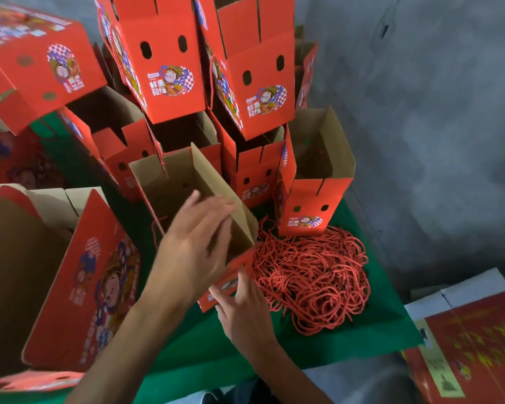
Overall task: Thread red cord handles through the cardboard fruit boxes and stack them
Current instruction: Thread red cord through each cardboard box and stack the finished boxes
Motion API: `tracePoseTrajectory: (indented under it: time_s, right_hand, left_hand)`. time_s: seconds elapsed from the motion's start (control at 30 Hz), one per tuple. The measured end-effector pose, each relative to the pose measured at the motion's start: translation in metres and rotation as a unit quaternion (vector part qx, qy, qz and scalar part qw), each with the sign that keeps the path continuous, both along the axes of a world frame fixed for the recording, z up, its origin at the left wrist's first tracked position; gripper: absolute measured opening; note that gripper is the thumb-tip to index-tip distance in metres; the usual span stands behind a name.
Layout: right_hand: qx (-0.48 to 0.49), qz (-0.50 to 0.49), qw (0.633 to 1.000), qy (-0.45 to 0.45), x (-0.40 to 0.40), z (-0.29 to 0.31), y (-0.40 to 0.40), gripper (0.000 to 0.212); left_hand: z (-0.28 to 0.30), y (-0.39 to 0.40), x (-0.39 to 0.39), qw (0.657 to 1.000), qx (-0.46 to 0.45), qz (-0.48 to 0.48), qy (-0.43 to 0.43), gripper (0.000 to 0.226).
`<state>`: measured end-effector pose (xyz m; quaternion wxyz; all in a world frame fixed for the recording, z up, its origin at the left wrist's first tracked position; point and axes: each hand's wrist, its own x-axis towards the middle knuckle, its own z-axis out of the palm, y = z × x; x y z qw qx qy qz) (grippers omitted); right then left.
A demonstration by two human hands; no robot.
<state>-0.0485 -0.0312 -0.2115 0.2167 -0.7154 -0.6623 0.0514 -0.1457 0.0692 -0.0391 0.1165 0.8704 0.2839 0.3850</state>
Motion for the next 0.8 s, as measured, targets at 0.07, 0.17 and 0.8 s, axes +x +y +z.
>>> tracePoseTrajectory:
  time_s: [0.07, 0.17, 0.8]
  right_hand:
    - [-0.005, -0.008, 1.000, -0.014, 0.009, -0.002, 0.001, 0.039]
    - [0.007, -0.012, 0.999, -0.035, 0.026, 0.004, 0.003, 0.042]
    - [0.155, 0.033, 0.987, -0.011, 0.111, 0.141, -0.002, 0.087]
  left_hand:
    - [-0.003, -0.003, -0.015, 0.997, 0.050, 0.013, -0.063, 0.031]
    - [-0.021, -0.009, -0.031, 0.992, -0.008, 0.047, -0.118, 0.044]
    - [-0.050, -0.004, -0.009, 0.981, -0.078, 0.084, -0.156, 0.081]
